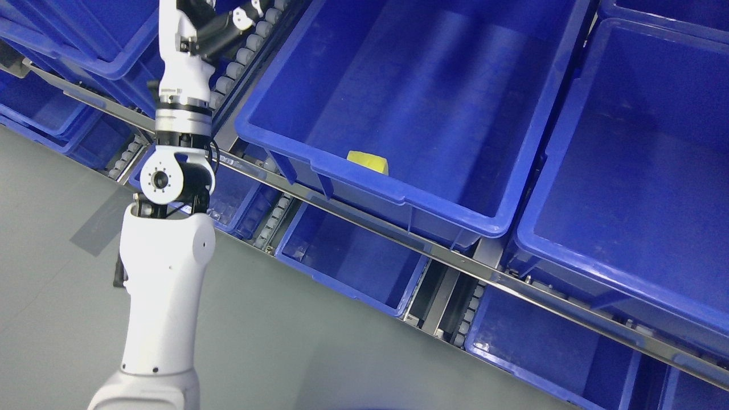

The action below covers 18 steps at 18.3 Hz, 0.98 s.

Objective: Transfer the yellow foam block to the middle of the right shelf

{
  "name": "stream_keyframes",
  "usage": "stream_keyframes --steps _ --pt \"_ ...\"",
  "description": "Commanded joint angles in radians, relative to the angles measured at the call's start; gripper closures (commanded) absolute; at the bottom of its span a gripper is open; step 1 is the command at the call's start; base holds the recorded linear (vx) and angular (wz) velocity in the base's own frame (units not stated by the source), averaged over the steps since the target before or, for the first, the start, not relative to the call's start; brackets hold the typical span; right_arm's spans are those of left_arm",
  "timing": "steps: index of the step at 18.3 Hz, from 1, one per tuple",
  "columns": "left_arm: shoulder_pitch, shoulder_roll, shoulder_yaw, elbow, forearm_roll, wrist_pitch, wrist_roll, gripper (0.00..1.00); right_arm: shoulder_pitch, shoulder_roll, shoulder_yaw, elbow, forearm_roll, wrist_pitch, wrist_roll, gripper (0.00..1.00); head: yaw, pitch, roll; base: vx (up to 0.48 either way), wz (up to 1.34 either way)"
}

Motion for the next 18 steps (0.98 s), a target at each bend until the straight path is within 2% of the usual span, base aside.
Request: stream_keyframes --steps 1,6,10,18 --pt "0.166 0.017 0.003 -0.179 0.04 -0.008 0.031 0.0 0.002 -0.017 0.0 -0.017 0.003 0.001 0.0 0.0 0.0 0.0 0.0 0.0 0.0" --pt "0.185 0.017 0.086 -0.209 0.047 -0.014 0.023 0.0 0.002 -0.017 0.0 -0.017 0.003 0.001 0.0 0.0 0.0 0.0 0.0 0.0 0.0" --pt "0.235 0.017 0.107 -0.209 0.187 -0.013 0.028 0.0 0.002 -0.017 0.0 -0.017 0.003 0.001 0.0 0.0 0.0 0.0 0.0 0.0 0.0" --pt "0.318 0.017 0.132 -0.208 0.195 -0.007 0.031 0.0 0.002 -0.017 0.0 -0.017 0.003 0.001 0.0 0.0 0.0 0.0 0.0 0.0 0.0"
